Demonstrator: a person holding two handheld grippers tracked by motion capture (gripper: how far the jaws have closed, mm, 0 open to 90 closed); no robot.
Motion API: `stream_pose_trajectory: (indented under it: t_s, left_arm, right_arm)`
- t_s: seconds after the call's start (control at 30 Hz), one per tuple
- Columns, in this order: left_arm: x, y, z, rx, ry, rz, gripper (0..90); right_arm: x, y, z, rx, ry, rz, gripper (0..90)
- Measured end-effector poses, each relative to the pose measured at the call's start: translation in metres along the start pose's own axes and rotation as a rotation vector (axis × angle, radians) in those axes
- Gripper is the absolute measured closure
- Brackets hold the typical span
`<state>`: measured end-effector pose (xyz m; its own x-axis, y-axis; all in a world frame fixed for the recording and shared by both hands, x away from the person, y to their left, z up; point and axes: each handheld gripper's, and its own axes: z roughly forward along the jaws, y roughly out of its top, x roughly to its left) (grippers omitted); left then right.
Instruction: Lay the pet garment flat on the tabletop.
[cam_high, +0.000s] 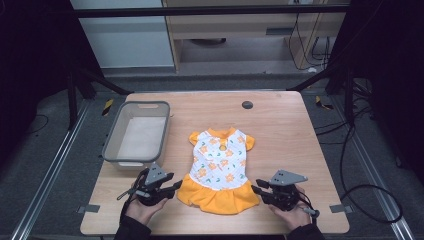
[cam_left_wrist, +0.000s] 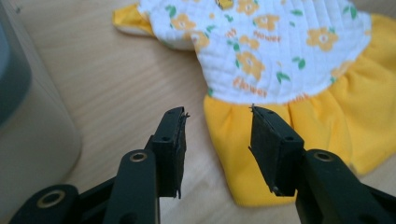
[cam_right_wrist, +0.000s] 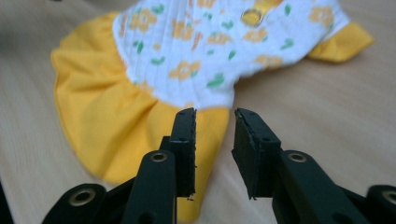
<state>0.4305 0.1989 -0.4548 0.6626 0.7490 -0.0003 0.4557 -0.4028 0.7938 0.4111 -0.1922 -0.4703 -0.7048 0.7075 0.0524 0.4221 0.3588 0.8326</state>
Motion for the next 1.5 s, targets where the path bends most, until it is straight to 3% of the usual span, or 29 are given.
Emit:
stream_pose_trajectory:
  t_s: [0.17, 0.2, 0.23, 0.27, 0.3, 0.33, 0.37, 0.4, 0.43, 0.47, 0.5, 0.53, 0.57, 0.6, 0.67, 1.03, 1.1, 1.23, 1.37, 1.5]
  left_arm:
    - [-0.001, 0.022, 0.017, -0.026, 0.012, 0.017, 59.9]
    - [-0.002, 0.034, 0.029, -0.027, 0.015, 0.011, 61.2]
    - [-0.002, 0.034, 0.029, -0.027, 0.015, 0.011, 63.0]
    - [-0.003, 0.044, 0.043, -0.041, 0.014, 0.007, 65.6]
    - [-0.003, 0.044, 0.043, -0.041, 0.014, 0.007, 67.8]
    - [-0.004, 0.049, 0.052, -0.035, 0.016, 0.014, 69.4]
    - [-0.005, 0.051, 0.058, -0.029, 0.014, 0.018, 69.4]
    - [-0.006, 0.053, 0.074, -0.014, 0.011, 0.038, 72.0]
    - [-0.006, 0.053, 0.074, -0.014, 0.011, 0.038, 72.5]
    - [-0.004, 0.050, 0.089, 0.034, 0.006, 0.041, 72.6]
    - [-0.004, 0.050, 0.089, 0.034, 0.006, 0.041, 73.1]
    - [-0.002, 0.044, 0.101, 0.094, 0.012, 0.043, 73.2]
    - [-0.002, 0.044, 0.101, 0.094, 0.012, 0.043, 73.4]
    - [0.000, 0.037, 0.106, 0.130, 0.008, 0.038, 73.4]
    - [0.002, 0.031, 0.108, 0.128, 0.002, 0.027, 73.2]
    - [-0.005, 0.026, 0.104, 0.114, 0.006, 0.018, 72.3]
    - [-0.006, 0.027, 0.104, 0.115, 0.019, 0.028, 69.4]
    - [-0.003, 0.029, 0.099, 0.106, 0.022, 0.009, 61.7]
    - [-0.001, 0.034, 0.085, 0.058, 0.013, -0.003, 58.1]
    - [-0.005, 0.032, 0.068, 0.039, -0.006, 0.023, 52.8]
  right_arm:
    - [-0.008, 0.019, 0.017, -0.057, -0.007, 0.024, 80.2]
    - [-0.010, 0.022, 0.022, -0.059, -0.011, 0.024, 81.7]
    - [-0.010, 0.022, 0.022, -0.059, -0.011, 0.024, 81.7]
    - [-0.013, 0.026, 0.033, -0.060, -0.011, 0.031, 85.0]
    - [-0.013, 0.026, 0.033, -0.060, -0.011, 0.031, 85.0]
    - [-0.016, 0.029, 0.047, -0.049, -0.005, 0.033, 86.4]
    - [-0.016, 0.029, 0.047, -0.049, -0.005, 0.033, 86.4]
    - [-0.016, 0.029, 0.057, -0.024, -0.002, 0.027, 86.8]
    - [-0.016, 0.029, 0.057, -0.024, -0.002, 0.027, 86.8]
    - [-0.015, 0.027, 0.068, 0.005, 0.010, 0.014, 86.7]
    - [-0.015, 0.027, 0.068, 0.005, 0.010, 0.014, 86.7]
    - [-0.012, 0.023, 0.075, 0.060, 0.005, -0.017, 86.1]
    - [-0.012, 0.023, 0.075, 0.060, 0.005, -0.017, 86.1]
    - [-0.011, 0.018, 0.079, 0.096, -0.004, -0.038, 85.9]
    - [-0.012, 0.014, 0.080, 0.120, -0.004, -0.029, 85.9]
    - [-0.018, 0.013, 0.079, 0.137, -0.030, -0.004, 85.7]
    - [-0.018, 0.012, 0.078, 0.132, -0.030, -0.011, 85.2]
    - [-0.017, 0.013, 0.076, 0.130, -0.032, -0.010, 82.8]
    - [-0.018, 0.018, 0.064, 0.074, -0.035, 0.000, 81.9]
    - [-0.026, 0.019, 0.046, 0.024, -0.064, 0.022, 79.6]
